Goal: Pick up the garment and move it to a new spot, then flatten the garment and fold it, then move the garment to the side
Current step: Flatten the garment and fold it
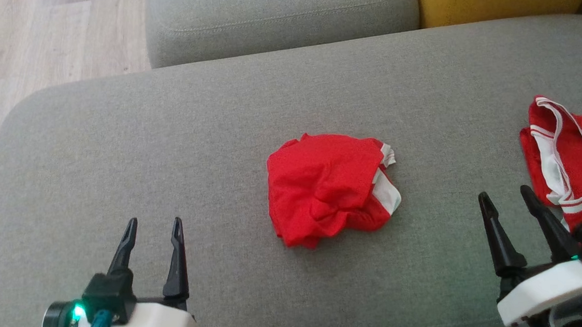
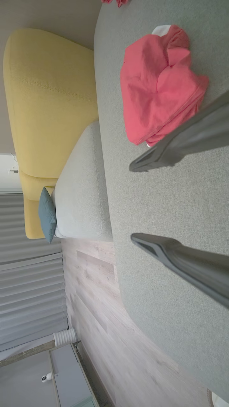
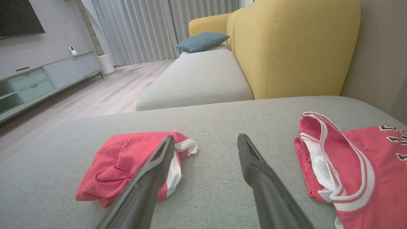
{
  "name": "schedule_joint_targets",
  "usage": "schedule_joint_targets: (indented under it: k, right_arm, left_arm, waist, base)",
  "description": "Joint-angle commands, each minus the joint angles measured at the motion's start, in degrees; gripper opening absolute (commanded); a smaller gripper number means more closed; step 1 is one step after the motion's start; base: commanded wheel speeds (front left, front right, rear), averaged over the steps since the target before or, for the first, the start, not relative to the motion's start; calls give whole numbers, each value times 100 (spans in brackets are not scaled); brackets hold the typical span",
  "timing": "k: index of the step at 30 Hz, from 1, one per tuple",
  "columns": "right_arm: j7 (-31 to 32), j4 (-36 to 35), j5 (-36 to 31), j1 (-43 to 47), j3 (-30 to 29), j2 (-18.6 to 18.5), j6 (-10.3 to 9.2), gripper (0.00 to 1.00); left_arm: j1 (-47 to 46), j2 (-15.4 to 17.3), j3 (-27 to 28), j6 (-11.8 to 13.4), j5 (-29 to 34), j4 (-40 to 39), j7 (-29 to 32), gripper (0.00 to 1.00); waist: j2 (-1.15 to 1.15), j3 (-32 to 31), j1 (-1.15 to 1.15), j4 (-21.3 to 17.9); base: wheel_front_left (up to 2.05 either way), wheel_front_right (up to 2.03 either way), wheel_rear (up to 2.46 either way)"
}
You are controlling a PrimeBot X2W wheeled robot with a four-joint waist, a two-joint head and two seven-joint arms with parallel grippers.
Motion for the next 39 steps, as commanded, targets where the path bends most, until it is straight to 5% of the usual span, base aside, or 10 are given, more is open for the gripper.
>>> schedule_joint_targets:
  k: [1,15,30,31,32,39]
  right_arm:
    - [-16,-202,-14,-205,121,-75,-5,100]
    - [117,55,108,-503,468,-260,-5,100]
    - [215,2358,458,-2221,1831,-961,-5,100]
    - [264,2459,538,-2280,1947,-991,-5,73]
    - [250,2506,630,-2330,2031,-1004,-5,0]
    - [140,2044,1137,-2359,2534,-1057,-5,0]
  left_arm:
    - [-254,128,181,-5,17,-176,-64,100]
    - [-582,87,70,-12,70,-245,-120,100]
    - [-1600,-210,-210,-189,227,-14,-336,100]
    - [-1619,-217,-210,-192,226,15,-349,100]
    - [-1634,-224,-212,-195,225,40,-360,100]
    - [-1637,-235,-177,-165,211,146,-409,100]
  waist:
    - [0,8,0,0]
    - [0,461,0,113]
    - [0,1500,0,509]
    - [0,1512,0,516]
    - [0,1520,0,521]
    - [0,1490,0,419]
  base:
    - [0,0,0]
    - [0,0,0]
    - [0,0,0]
    - [0,0,0]
    - [0,0,0]
    - [0,0,0]
